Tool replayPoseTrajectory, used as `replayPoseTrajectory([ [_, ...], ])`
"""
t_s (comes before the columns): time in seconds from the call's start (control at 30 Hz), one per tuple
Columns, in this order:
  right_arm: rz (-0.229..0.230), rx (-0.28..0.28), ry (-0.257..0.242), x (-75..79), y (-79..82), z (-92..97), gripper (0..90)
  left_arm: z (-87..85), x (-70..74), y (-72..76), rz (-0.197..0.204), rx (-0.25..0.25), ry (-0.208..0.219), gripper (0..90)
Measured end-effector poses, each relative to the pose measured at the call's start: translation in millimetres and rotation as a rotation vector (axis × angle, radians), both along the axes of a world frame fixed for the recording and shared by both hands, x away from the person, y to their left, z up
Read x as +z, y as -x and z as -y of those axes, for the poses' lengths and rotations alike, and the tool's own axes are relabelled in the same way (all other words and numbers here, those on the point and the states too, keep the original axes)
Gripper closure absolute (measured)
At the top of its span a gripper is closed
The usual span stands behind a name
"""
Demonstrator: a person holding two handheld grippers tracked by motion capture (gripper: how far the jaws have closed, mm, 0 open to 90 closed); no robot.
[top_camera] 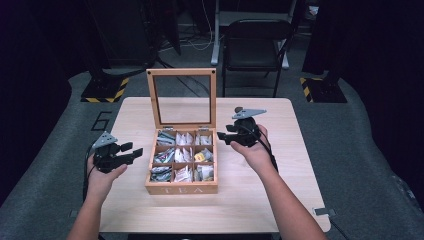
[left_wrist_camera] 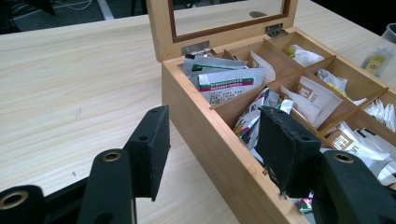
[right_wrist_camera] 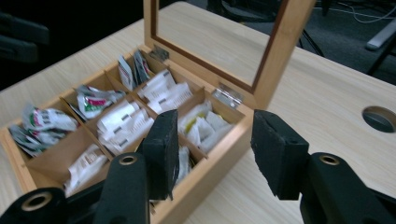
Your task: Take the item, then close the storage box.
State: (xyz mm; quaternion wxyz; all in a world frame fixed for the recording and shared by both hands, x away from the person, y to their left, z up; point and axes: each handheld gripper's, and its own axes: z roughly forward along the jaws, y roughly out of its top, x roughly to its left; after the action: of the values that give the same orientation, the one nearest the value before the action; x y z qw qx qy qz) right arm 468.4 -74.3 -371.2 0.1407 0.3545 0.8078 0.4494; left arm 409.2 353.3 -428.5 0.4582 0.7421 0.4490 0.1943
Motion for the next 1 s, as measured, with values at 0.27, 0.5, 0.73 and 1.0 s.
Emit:
replayPoseTrajectory([
  [0.27,-0.015,-0.009,0.016,7.5,-23.3,-14.1,49.7,-0.8,-0.4,0.0,0.0,0.0,0.0,44.2],
  [0.5,-0.014,-0.031,-0.014,13.2,-38.4,-20.2,49.7,-2.4,-1.1,-0.1,-0.006,-0.001,-0.001,44.2],
  [0.73,0.007,-0.036,0.013,14.2,-52.1,-28.5,49.7,-2.6,-2.3,-0.8,-0.009,-0.003,-0.001,44.2],
  [1.0,0.005,-0.076,0.016,9.4,-79.2,-35.7,49.9,-1.5,-3.9,-1.3,-0.004,-0.004,0.0,44.2],
])
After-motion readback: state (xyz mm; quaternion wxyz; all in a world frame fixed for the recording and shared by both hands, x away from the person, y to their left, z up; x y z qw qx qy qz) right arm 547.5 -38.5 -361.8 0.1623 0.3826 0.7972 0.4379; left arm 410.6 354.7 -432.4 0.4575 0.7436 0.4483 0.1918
